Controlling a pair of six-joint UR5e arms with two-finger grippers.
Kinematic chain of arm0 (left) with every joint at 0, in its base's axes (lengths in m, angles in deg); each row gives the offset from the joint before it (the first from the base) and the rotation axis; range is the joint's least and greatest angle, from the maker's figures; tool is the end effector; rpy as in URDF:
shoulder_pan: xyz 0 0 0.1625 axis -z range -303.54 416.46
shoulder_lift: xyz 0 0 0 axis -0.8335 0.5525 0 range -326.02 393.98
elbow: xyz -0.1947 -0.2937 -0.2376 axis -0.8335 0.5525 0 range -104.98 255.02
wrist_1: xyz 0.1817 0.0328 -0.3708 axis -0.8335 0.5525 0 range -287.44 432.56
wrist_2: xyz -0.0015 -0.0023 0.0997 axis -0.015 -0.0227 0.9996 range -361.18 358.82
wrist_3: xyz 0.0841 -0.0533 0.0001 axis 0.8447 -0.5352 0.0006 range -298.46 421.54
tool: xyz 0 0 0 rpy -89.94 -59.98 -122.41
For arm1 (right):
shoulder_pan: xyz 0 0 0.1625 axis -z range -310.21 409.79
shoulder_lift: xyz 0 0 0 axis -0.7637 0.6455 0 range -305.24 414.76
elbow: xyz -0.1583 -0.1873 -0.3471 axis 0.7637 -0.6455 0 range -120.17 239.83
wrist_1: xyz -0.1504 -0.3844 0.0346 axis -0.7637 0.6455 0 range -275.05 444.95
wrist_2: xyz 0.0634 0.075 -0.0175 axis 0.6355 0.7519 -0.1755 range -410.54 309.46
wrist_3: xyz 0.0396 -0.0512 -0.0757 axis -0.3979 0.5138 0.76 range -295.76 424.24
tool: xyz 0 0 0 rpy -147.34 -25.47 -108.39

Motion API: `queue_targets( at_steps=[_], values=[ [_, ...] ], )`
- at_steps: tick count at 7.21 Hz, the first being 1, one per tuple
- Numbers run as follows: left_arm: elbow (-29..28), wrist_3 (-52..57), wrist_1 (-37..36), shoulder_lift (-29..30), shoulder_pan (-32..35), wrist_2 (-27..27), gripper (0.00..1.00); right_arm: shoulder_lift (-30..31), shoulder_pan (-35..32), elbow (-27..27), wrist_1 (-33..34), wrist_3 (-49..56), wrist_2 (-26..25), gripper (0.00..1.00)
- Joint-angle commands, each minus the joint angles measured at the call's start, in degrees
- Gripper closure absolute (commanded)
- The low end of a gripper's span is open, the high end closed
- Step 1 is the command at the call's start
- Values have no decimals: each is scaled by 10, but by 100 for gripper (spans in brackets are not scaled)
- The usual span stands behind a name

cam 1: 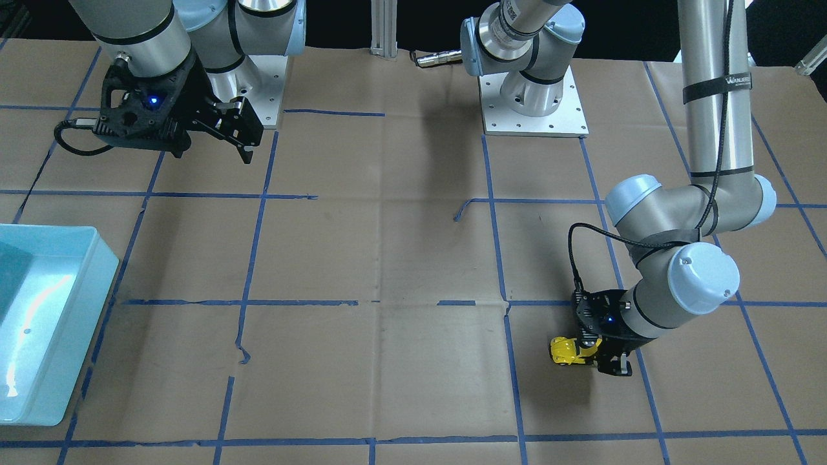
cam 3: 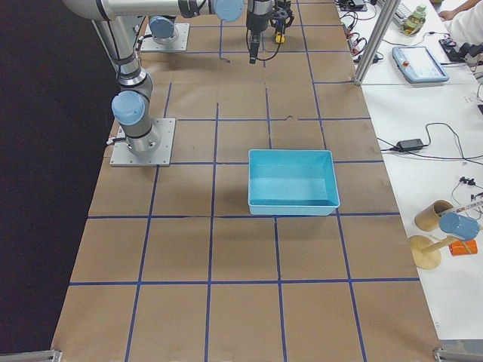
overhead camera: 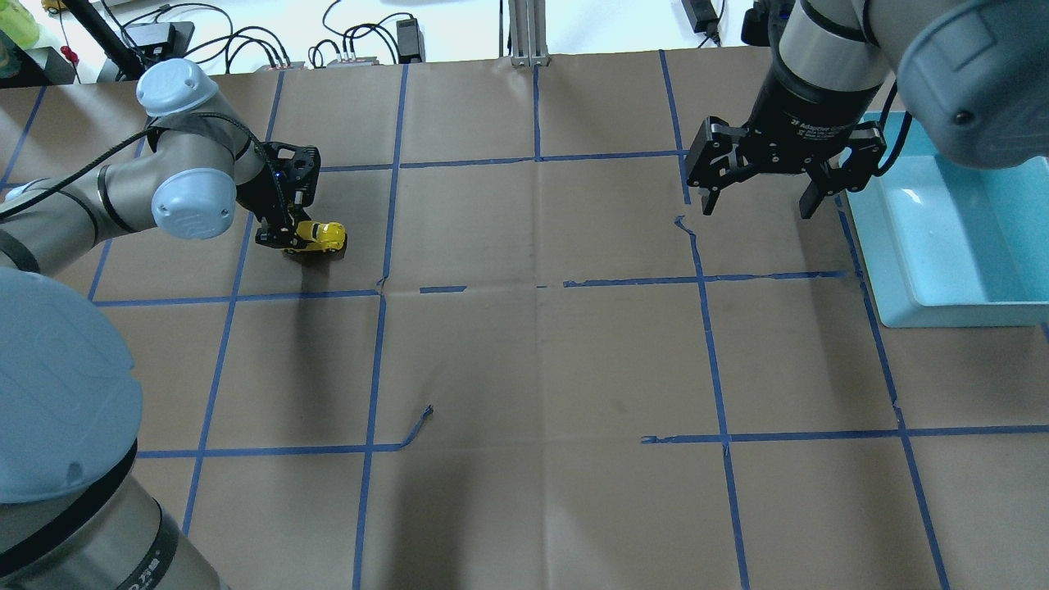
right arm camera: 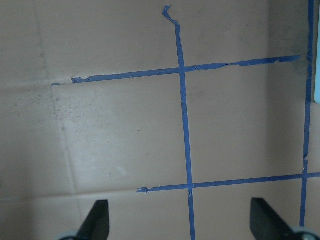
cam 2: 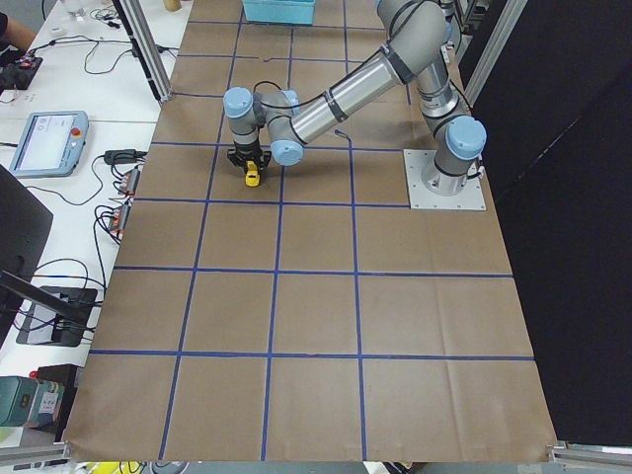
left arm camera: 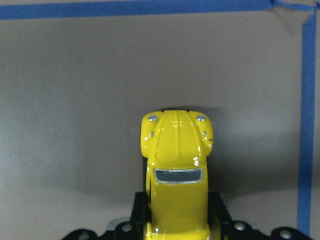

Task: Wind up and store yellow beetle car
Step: 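Hold the car with the left gripper and drag it backward along the table, then open the left gripper and lift it off the car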

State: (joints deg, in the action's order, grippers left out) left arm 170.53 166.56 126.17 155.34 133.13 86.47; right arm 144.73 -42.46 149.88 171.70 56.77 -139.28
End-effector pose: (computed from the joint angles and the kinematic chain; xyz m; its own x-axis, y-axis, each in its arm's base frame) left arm 0.0124 -0.6484 0.1899 0.0293 0.9996 -0.0027 0.9987 -0.0294 -0.0417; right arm 0.1545 -0.4804 0.4817 -0.9957 0.0920 -0.0141 0.0910 0.9940 0.0608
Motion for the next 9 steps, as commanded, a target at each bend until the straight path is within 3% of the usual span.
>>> queue_targets(
  at_steps=[1,3,4,5,7,9],
  values=[
    [-1,10,0,0,-7,1,99,-1,0,0,0,-1,1,0],
    [-1,10,0,1,-7,1,95,0,-1,0,-1,-1,0,0],
    [-7,8,1,2,-7,-1,31,0,-1,1,-1,-3,0,0],
    [-8,-4,11,-14,-6,-6,13,1,-2,0,-1,-6,0,0],
    [-10,-85,87,-75,9,-7,12,0,-2,1,-1,-6,1,0],
    [-26,-290,224,-198,57,-7,12,-1,-2,0,-1,-6,1,0]
  ],
)
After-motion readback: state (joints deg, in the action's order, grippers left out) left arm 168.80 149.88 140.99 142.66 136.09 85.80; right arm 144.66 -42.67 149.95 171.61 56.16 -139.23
